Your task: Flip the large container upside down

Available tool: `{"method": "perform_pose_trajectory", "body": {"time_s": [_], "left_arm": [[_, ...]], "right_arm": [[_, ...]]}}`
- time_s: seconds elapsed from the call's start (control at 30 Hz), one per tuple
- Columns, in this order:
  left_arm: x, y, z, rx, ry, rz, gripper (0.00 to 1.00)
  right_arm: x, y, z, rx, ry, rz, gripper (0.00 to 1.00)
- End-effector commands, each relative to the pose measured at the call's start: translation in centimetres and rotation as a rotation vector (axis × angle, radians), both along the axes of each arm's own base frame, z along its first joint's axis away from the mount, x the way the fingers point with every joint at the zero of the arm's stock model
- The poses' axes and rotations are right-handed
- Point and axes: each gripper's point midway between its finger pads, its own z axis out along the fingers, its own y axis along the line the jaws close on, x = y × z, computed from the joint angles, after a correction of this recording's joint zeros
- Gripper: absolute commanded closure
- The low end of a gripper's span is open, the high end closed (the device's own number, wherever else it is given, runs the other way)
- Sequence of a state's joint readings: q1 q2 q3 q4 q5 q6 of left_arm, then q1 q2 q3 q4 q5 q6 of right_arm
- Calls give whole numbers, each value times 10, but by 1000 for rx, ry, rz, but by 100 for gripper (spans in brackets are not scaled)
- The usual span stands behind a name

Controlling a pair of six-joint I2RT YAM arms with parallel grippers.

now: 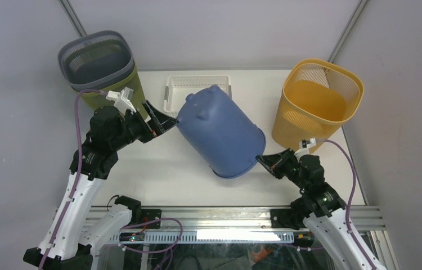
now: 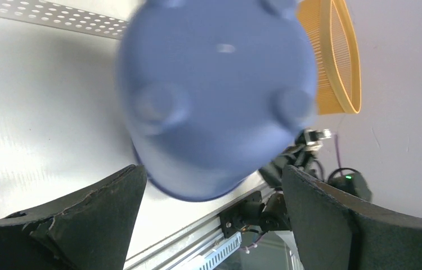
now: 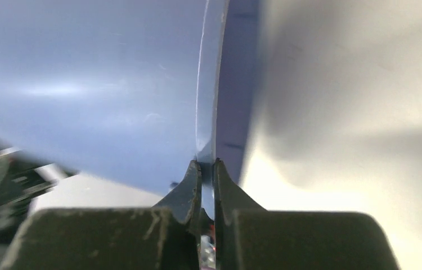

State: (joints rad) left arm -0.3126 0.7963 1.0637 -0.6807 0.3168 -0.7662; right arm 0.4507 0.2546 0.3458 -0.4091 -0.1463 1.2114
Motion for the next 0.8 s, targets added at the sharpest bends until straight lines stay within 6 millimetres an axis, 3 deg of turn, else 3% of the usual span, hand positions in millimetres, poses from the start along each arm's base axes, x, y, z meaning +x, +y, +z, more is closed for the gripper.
{"method": "perform_pose_trajectory", "body": {"time_s": [0.0,0.33,0.53,0.77], "left_arm": [[1,-4,14,-28,-65,-27,5],[2,-8,11,-50,-65,-45,5],[5,-13,1,-67,-43,-62,5],[11,-15,-3,-59,-50,-63,1]], "right_arm": [[-61,-34,-137,-255,497,-25,100],[-34,-22,-129,-229,431,-22,100],[0,-4,-110,-184,351,-21,100],[21,14,-98,-285,320,103,98]]}}
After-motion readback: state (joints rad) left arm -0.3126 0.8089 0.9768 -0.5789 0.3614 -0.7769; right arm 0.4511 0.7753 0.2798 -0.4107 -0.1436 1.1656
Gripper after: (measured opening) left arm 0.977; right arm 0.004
